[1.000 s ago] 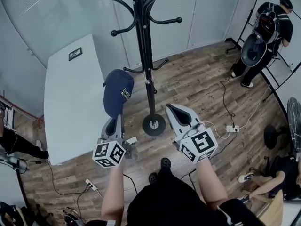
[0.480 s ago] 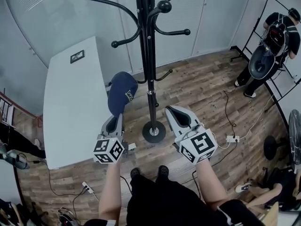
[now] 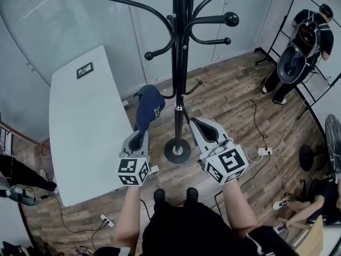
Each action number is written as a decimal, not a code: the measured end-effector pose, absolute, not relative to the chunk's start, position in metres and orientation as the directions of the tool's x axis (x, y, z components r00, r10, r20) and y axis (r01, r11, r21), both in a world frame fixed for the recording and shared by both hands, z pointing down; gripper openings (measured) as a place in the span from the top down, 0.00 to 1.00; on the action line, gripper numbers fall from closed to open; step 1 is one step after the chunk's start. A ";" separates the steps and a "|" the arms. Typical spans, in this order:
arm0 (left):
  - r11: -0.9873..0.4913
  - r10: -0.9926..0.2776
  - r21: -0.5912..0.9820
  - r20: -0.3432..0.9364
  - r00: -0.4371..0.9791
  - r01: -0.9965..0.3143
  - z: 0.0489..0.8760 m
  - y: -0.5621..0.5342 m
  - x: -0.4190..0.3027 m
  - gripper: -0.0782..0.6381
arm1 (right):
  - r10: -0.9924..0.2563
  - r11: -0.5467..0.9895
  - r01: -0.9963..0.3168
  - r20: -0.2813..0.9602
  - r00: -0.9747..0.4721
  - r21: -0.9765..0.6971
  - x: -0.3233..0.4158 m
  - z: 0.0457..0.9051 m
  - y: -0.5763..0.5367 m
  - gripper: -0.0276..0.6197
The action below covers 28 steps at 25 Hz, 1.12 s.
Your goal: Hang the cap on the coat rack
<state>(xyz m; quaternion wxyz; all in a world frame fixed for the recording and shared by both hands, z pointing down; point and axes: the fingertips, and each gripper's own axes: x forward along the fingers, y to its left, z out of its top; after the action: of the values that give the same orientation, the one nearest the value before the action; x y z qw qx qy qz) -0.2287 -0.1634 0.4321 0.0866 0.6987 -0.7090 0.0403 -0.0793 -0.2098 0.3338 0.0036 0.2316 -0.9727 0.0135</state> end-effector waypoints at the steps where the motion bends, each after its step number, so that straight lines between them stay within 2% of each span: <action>1: 0.002 -0.983 0.043 0.182 0.006 -0.999 0.432 -0.165 -0.231 0.85 | -0.461 0.887 -0.461 0.016 -0.887 -0.027 -0.084 0.335 -0.208 0.91; 14: -0.214 -0.965 -0.064 0.170 0.200 -0.975 0.424 -0.176 -0.245 0.84 | -0.613 0.789 -0.614 0.041 -0.789 -0.016 -0.109 0.347 -0.198 0.91; 28: -0.208 -0.977 -0.076 0.061 0.204 -0.975 0.381 -0.142 -0.254 0.85 | -0.655 0.753 -0.657 0.065 -0.753 -0.029 -0.128 0.344 -0.186 0.91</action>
<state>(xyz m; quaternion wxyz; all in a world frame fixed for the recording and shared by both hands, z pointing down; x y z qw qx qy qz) -0.2545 -0.1418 0.3812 -0.0102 0.7758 -0.6291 0.0475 -0.1277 -0.1859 0.3443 0.0252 0.3506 -0.9359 0.0250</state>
